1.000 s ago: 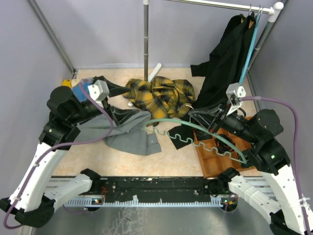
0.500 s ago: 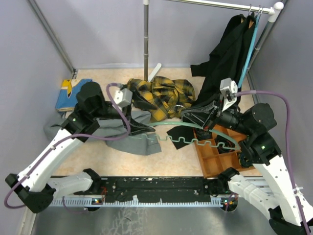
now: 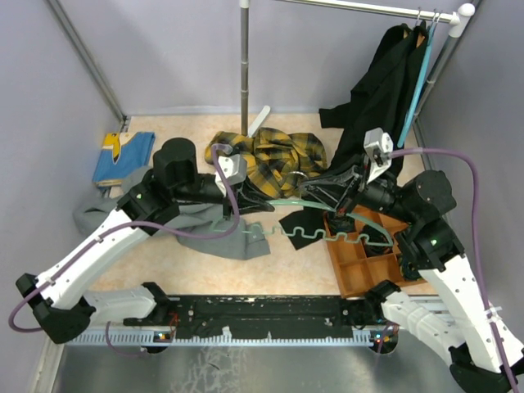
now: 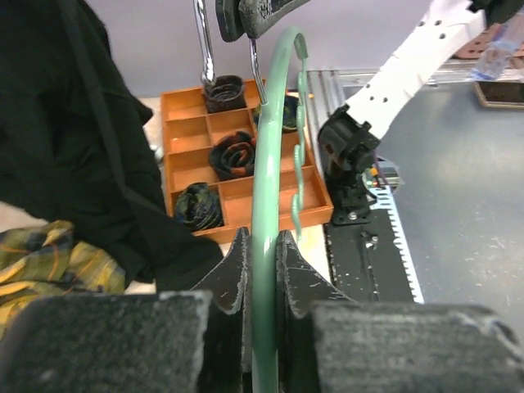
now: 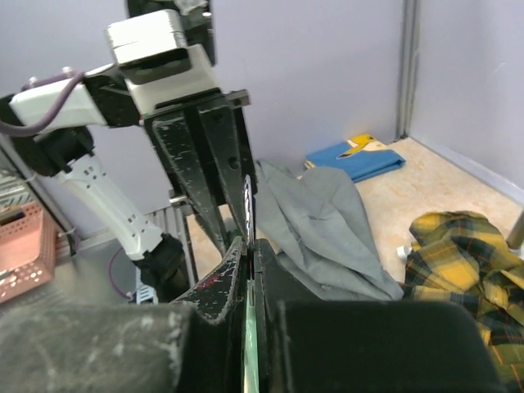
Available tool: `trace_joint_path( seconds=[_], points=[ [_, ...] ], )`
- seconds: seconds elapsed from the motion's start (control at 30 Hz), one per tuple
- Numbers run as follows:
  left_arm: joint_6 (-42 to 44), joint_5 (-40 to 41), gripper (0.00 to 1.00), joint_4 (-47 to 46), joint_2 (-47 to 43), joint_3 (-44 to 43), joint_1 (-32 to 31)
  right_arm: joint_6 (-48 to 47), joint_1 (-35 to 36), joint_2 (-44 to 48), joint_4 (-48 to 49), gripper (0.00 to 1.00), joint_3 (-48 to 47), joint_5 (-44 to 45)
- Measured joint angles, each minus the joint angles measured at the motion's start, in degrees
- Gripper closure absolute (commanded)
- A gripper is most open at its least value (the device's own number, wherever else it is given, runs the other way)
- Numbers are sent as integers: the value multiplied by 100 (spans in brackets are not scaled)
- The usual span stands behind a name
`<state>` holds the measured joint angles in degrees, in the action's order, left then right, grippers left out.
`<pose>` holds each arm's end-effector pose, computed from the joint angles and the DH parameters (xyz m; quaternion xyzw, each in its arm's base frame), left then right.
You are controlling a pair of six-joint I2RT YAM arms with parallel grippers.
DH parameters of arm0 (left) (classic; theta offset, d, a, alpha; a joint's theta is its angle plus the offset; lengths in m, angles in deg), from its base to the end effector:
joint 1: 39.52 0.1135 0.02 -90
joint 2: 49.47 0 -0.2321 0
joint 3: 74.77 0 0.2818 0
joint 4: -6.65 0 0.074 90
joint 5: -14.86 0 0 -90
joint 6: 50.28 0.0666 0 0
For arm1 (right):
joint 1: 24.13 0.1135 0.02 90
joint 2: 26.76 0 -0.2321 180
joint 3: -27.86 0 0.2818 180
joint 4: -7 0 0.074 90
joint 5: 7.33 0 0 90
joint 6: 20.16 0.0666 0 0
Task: Place the shirt on the hanger
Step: Place the hanger at the center of the board.
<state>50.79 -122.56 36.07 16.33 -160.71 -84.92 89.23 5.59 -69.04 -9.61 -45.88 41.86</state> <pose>0.1806 -0.2530 0.4030 0.5595 0.4915 -0.4677 0.4761 0.1598 0.1414 0.4486 -0.3267 0.5443 0.5021 0.5873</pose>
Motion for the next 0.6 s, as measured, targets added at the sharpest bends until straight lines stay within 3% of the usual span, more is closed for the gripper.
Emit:
trace_joint_path(
  seconds=[0.07,0.13,0.43,0.6],
  points=[
    [20,317,100,76,-85,0,-20,-37,0,28,-55,64,7,205],
    [46,835,100,249,-236,35,-24,-105,0,74,-251,53,7,457],
    [-393,3718,100,675,-1690,1158,17,-588,0,345,-1388,46,-15,2258],
    [-1095,5475,100,997,-2350,1591,79,-726,0,-190,-1827,42,-42,2992]
  ],
)
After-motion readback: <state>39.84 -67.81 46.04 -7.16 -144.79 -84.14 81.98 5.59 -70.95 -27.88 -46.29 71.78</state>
